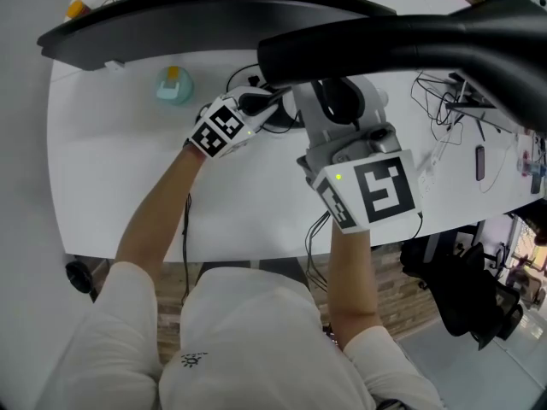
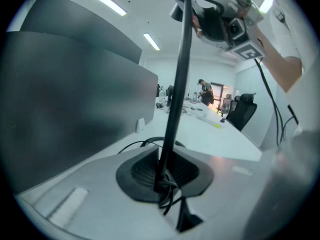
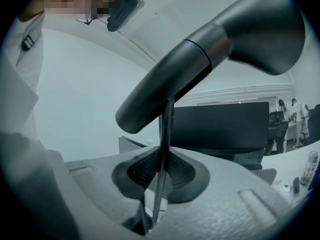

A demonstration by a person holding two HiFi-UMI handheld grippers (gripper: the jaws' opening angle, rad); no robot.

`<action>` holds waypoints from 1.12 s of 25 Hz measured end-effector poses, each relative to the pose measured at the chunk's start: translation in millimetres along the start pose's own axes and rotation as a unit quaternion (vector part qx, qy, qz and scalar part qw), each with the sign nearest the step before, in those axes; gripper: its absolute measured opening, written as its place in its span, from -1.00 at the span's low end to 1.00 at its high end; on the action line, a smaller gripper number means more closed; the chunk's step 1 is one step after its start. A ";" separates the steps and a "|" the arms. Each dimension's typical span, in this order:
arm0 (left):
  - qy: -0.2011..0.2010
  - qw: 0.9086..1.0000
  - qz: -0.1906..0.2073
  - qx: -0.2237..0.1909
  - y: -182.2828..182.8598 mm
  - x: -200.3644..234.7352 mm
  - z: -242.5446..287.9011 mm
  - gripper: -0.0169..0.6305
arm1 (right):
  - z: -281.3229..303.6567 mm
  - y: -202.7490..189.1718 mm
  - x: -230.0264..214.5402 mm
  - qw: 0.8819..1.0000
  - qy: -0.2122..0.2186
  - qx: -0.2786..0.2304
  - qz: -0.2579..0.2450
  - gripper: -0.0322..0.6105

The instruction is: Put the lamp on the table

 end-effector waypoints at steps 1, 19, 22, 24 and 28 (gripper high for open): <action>0.001 1.000 0.001 0.001 -0.4 -0.2 0.1 -0.81 | 0.5 -0.5 0.8 1.000 0.001 0.000 -0.001 -0.78; 0.018 1.000 -0.011 0.005 -4.2 -0.1 0.0 -0.82 | 9.9 -1.9 4.2 1.000 0.013 0.008 -0.007 -0.77; 0.023 1.000 -0.014 0.008 -4.3 -0.4 -0.2 -0.82 | 11.6 -2.3 3.5 1.000 0.017 0.009 -0.007 -0.77; 0.026 1.000 -0.016 0.008 -4.4 -0.2 0.4 -0.82 | 12.2 -2.2 3.1 1.000 0.021 0.008 -0.008 -0.77; 0.039 0.999 -0.017 0.002 -7.0 2.0 3.2 -0.81 | 13.0 -2.7 2.1 0.999 0.031 0.008 -0.006 -0.77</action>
Point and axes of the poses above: the fingertips, and each gripper's own axes: z forward along the fingers, x to its left, y out of its top, the point moved 9 cm from there along -z, backward along the fingers
